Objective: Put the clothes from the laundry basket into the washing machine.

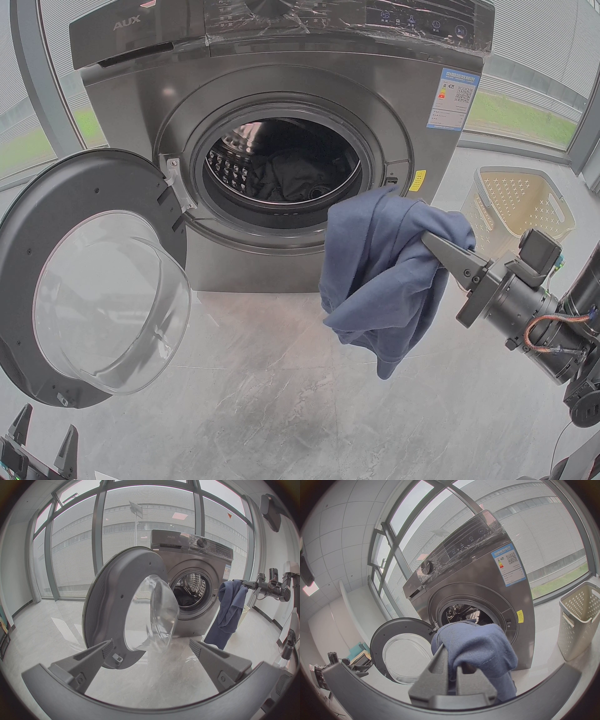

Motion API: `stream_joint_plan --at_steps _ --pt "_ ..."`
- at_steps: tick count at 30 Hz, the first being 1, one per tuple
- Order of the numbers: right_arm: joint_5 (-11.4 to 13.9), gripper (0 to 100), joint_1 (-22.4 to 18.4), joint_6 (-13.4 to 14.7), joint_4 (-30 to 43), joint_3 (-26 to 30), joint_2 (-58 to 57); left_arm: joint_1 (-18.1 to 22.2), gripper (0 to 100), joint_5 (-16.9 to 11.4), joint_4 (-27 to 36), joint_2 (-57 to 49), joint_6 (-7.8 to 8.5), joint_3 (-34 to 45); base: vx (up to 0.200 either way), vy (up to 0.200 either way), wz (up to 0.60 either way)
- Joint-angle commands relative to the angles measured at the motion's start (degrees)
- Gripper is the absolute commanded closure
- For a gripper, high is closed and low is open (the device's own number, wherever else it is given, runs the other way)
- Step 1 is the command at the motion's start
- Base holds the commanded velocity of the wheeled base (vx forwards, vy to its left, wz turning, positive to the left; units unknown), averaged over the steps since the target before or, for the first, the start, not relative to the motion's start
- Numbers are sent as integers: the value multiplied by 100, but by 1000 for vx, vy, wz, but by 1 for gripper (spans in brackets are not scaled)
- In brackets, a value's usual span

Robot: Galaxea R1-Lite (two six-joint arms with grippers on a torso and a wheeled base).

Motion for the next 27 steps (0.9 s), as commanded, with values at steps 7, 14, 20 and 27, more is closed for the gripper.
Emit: stream_joint_plan --at_steps 7,14,20,27 --pt "-4 100 10 -1 1 12 19 -8 0 2 -1 -79 -11 84 0 29 0" --pt "5 100 10 -1 1 12 19 -8 0 2 -1 -79 -11 84 0 0 0" --pt "5 100 10 -1 1 21 19 -8 0 2 -1 -79 -11 84 0 -33 0" --pt "5 100 10 -1 1 30 19 1 0 2 -1 -79 -11 84 0 -143 0"
